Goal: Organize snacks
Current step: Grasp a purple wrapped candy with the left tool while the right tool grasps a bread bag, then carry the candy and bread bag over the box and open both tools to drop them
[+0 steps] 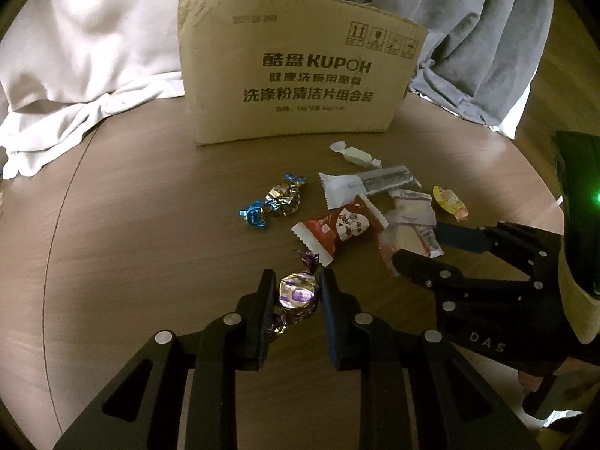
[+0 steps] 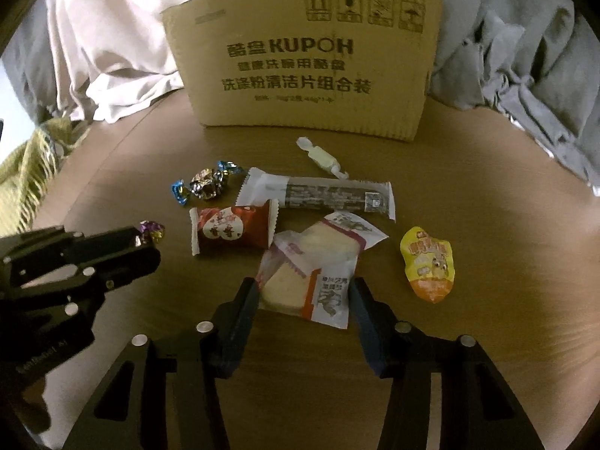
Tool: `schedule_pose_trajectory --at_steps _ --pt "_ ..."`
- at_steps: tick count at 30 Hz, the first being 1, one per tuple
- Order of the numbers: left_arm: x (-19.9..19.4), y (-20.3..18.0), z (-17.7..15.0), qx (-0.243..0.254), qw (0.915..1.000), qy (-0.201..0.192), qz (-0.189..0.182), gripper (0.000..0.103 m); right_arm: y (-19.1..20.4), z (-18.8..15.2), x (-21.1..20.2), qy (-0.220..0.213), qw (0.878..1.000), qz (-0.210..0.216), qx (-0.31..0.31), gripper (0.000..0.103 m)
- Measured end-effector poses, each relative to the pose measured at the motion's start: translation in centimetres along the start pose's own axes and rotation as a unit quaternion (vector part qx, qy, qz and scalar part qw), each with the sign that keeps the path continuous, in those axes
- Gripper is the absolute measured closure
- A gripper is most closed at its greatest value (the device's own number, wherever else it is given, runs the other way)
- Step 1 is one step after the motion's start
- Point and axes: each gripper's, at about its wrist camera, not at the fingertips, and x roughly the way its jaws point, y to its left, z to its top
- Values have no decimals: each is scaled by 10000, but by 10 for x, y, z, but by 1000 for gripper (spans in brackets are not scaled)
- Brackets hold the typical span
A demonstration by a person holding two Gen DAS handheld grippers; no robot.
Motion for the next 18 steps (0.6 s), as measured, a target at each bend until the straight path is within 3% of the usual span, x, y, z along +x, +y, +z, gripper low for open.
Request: schedule_pose_trajectory --at_steps 9,18 --pt "-8 -7 1 13 9999 -116 -24 79 -1 -3 -6 -122 9998 131 -29 67" --pt "-27 -19 6 90 9994 -343 -45 79 -7 -9 -26 -161 9991 330 187 67"
